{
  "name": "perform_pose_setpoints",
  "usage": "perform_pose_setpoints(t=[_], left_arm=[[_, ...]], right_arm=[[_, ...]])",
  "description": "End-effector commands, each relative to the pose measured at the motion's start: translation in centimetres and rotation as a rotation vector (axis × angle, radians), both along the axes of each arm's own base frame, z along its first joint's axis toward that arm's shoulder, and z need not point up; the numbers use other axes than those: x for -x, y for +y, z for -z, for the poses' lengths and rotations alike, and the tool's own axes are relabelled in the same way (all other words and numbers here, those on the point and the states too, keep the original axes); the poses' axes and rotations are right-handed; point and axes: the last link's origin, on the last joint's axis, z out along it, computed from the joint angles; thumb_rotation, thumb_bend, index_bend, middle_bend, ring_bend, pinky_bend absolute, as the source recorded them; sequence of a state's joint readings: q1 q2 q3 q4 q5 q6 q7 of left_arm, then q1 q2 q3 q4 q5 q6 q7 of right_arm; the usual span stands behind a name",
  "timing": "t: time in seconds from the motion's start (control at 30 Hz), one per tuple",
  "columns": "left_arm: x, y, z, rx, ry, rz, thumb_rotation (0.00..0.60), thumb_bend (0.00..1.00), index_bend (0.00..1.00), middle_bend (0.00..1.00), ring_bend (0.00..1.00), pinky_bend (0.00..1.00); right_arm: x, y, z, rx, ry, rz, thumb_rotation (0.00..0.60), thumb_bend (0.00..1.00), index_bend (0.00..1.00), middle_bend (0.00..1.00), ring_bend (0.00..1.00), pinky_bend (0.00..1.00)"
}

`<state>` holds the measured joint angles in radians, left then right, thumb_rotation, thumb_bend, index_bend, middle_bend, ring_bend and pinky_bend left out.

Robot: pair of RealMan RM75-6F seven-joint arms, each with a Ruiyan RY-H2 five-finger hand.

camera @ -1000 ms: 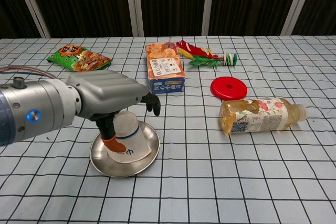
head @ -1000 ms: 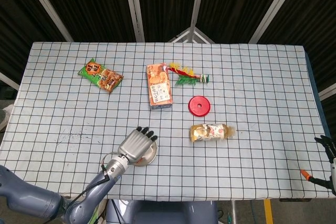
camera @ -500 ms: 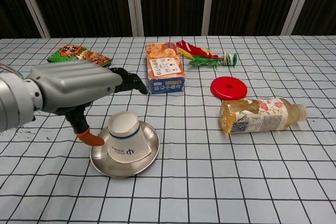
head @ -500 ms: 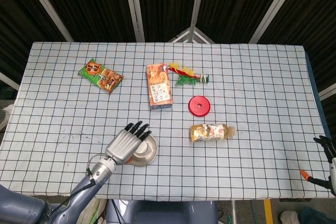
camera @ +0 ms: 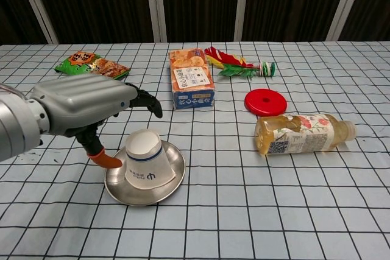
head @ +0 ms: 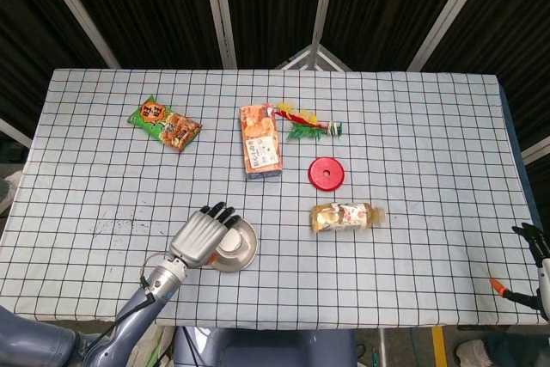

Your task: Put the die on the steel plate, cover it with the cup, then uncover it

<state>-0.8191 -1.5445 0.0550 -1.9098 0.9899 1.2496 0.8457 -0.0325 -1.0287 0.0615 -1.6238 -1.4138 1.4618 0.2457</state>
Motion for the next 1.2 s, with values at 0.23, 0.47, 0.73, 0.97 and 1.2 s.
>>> perform_pose_setpoints(t=[0.23, 0.47, 0.73, 0.97, 1.2], left_arm=[[-0.2, 0.0, 1.8, 0.024, -0.024, 0.013, 0.6, 0.3, 0.23, 0.12, 0.14, 0.33], [-0.3, -0.2, 2.3, 0.029, -0.028, 0.025, 0.6, 0.31, 0.31, 0.26, 0.19, 0.37], [-0.1, 0.1, 2.1, 0.007, -0.035, 0.02, 0.6, 0.33, 0.39, 0.35, 0.27, 0.41], [0.2, 0.2, 2.4, -0.001, -0.026, 0.021, 0.6, 0.34, 0.41, 0.38, 0.28, 0.41], [0.0, 0.2, 2.6, -0.014, -0.047, 0.026, 0.6, 0.45, 0.49, 0.43, 0.32, 0.44]], right_arm=[[0.0, 0.0, -0.1, 0.001, -0.004, 0.002, 0.6, 0.06, 0.2, 0.14, 0.13, 0.0], [0.0, 0.0, -0.2, 0.007, -0.006, 0.001, 0.6, 0.06, 0.2, 0.14, 0.13, 0.0], [0.0, 0.0, -0.2, 0.008, -0.007, -0.004, 0.6, 0.06, 0.2, 0.14, 0.13, 0.0], [0.0, 0.0, -0.1, 0.004, -0.005, -0.001, 0.6, 0.06, 0.2, 0.14, 0.13, 0.0], [0.0, 0.0, -0.1, 0.004, -0.006, 0.002, 0.6, 0.06, 0.2, 0.14, 0.13, 0.0]])
